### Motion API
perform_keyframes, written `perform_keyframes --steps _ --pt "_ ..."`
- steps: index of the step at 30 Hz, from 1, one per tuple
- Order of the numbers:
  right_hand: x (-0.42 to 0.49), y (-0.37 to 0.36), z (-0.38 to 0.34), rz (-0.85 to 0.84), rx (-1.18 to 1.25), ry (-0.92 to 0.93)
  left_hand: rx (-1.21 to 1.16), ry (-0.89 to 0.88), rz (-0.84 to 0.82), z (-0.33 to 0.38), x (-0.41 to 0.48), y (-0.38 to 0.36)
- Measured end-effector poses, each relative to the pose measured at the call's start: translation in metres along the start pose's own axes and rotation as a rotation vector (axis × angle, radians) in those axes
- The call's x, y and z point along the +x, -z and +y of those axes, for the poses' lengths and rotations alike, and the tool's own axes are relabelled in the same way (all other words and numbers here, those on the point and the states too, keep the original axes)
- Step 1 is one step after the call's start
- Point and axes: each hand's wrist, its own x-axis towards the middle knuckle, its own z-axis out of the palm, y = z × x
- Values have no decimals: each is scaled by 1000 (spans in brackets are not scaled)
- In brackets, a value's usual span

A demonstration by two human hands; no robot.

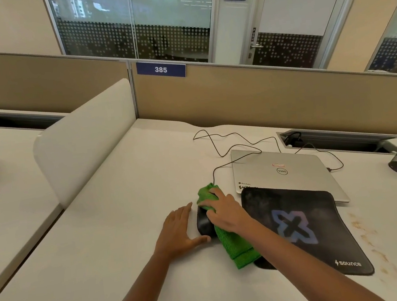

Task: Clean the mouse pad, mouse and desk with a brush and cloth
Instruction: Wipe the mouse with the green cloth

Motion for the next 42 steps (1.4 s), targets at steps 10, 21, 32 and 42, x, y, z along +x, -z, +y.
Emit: perform_keyframes --steps 10,21,32,42 --pt "-51 -15 0 21 21 142 -45 -6 13 2 -1 0" --pt "-71 -6 8 -125 109 205 28 -109 18 -3 1 -1" --pt "-34 40 25 -23 166 85 9 -106 -3 -3 2 2" --pt "-45 -8 23 76 51 231 -44 -91 35 -3 2 2"
